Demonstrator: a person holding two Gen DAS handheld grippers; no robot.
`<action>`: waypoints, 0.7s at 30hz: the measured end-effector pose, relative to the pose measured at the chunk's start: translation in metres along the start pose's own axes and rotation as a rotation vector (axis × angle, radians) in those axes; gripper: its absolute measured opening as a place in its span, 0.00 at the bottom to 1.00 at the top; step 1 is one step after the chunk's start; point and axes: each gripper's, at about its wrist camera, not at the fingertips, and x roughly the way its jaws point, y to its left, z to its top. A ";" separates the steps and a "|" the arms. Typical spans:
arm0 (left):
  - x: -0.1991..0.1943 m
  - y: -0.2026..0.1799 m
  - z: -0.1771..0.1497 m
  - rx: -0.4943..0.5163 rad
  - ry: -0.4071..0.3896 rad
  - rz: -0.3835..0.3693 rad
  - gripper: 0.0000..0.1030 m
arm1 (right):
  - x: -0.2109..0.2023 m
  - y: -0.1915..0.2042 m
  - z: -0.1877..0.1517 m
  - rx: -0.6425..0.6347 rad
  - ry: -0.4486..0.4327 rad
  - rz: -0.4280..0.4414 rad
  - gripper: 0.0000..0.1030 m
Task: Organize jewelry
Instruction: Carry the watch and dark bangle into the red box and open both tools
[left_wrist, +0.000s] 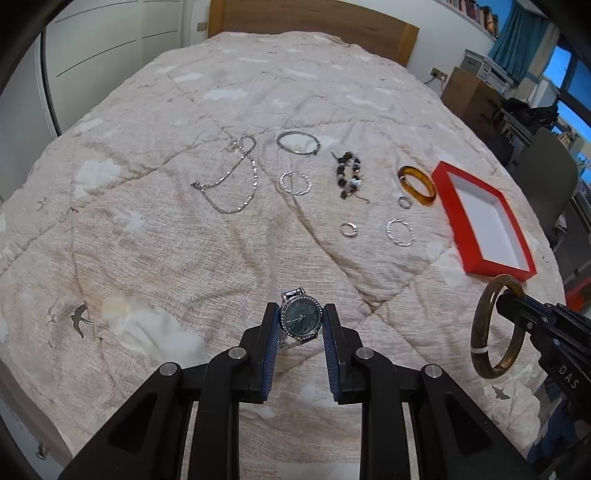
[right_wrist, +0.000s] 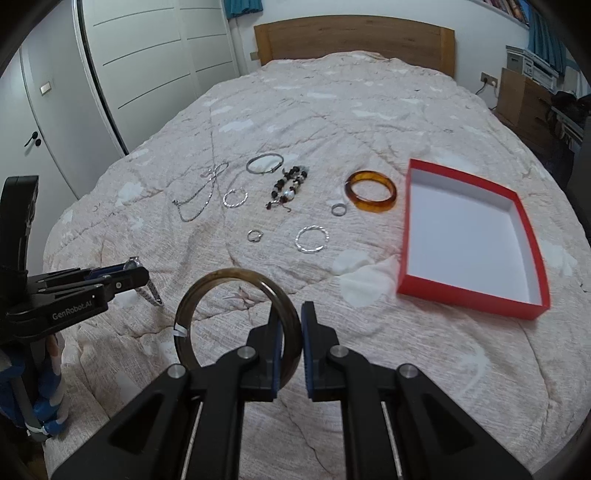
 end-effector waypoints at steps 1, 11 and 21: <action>-0.003 -0.003 0.000 0.006 -0.003 -0.005 0.22 | -0.003 -0.003 -0.001 0.005 -0.006 -0.008 0.09; -0.011 -0.087 0.046 0.147 -0.028 -0.102 0.22 | -0.042 -0.082 0.019 0.091 -0.095 -0.121 0.09; 0.054 -0.204 0.095 0.304 0.026 -0.182 0.22 | -0.007 -0.181 0.042 0.145 -0.049 -0.228 0.09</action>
